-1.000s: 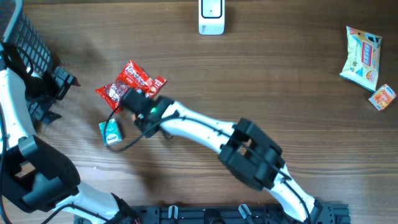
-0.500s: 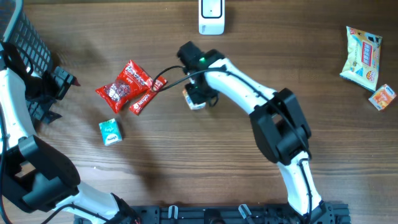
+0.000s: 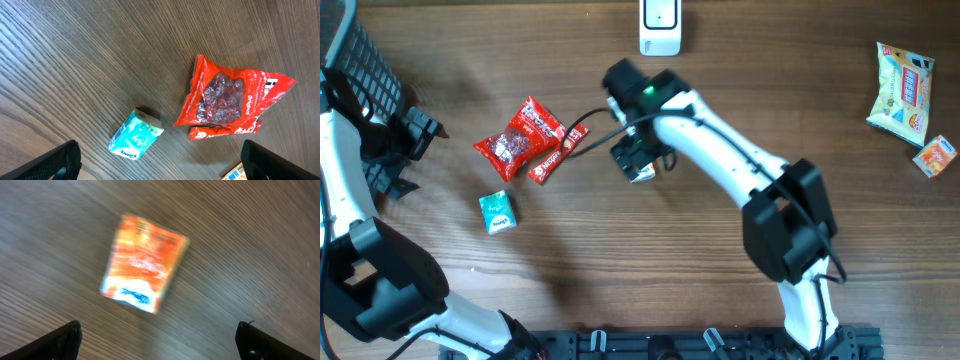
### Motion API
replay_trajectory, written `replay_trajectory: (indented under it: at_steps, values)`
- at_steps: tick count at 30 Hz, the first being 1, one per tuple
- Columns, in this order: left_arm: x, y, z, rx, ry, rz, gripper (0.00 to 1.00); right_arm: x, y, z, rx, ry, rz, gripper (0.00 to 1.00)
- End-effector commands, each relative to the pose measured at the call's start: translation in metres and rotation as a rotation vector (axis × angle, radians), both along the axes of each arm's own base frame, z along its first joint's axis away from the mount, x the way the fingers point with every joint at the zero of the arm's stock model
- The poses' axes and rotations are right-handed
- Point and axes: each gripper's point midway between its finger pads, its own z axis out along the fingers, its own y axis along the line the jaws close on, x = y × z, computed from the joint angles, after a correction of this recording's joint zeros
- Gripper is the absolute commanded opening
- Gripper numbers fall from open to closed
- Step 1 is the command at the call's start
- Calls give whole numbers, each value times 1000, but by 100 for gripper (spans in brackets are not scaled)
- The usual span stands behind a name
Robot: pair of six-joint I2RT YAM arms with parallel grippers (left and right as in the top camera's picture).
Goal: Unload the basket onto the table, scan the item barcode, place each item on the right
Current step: 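Carry the orange pack rightward to the table center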
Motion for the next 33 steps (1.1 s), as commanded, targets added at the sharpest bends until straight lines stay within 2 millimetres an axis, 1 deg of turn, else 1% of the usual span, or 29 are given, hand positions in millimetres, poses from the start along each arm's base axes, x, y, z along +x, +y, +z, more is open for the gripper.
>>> replay_trajectory:
  at_steps: [1,2,4,6,8,11,15,17,19,22,26,30,33]
  values:
    - [0,7,3,2,-10,42,100,-25,18,-15,-98,-56,120,97]
    - [0,7,3,2,-10,42,100,-33,25,-21,-102,-62,147,96]
    - [0,7,3,2,-10,42,100,-44,34,-29,-116,-78,180,92]
    - [0,7,3,2,-10,42,100,-50,36,-37,-159,-121,193,86]
    - [0,7,4,2,-10,42,100,-52,32,-45,-213,-175,205,83]
    - [0,7,3,2,-10,42,100,-44,19,-49,-282,-256,172,81]
    - [0,7,3,2,-10,42,100,-39,14,-53,-286,-266,155,79]
    - [-1,7,3,1,-9,42,100,-34,14,-52,-280,-276,146,78]
    - [0,7,3,2,-10,42,100,-26,18,-52,-259,-297,151,76]
    - [-1,7,3,1,-9,42,100,-22,24,-51,-243,-312,188,72]
    - [-1,6,3,0,-7,41,100,-16,26,-52,-210,-311,174,67]
    - [-1,6,3,0,-7,41,100,-13,24,-57,-153,-261,147,62]
    - [-1,6,3,0,-7,41,100,-7,15,-59,-143,-240,116,58]
